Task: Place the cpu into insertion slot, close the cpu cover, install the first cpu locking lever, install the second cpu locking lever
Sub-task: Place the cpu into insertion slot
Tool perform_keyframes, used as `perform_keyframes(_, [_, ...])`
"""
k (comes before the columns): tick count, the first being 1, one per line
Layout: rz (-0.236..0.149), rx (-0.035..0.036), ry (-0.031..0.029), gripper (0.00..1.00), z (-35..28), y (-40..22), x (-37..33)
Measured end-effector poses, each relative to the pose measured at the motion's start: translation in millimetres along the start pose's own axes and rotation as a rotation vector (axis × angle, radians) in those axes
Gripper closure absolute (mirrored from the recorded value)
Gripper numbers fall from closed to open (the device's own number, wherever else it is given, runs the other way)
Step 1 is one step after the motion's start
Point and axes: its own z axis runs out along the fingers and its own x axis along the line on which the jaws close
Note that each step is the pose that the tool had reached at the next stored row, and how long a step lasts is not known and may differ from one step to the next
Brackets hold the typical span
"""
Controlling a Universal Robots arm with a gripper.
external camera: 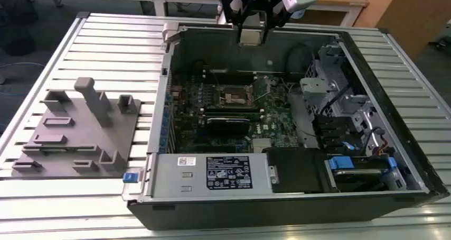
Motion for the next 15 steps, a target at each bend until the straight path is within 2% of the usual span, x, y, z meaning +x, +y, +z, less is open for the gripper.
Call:
perform_keyframes(11, [0.0,0.0001,0.0,0.46,0.2,0.0,0.0])
perform_keyframes(15, [0.0,-0.0001,0.0,0.46,3.4,-0.3,-0.1])
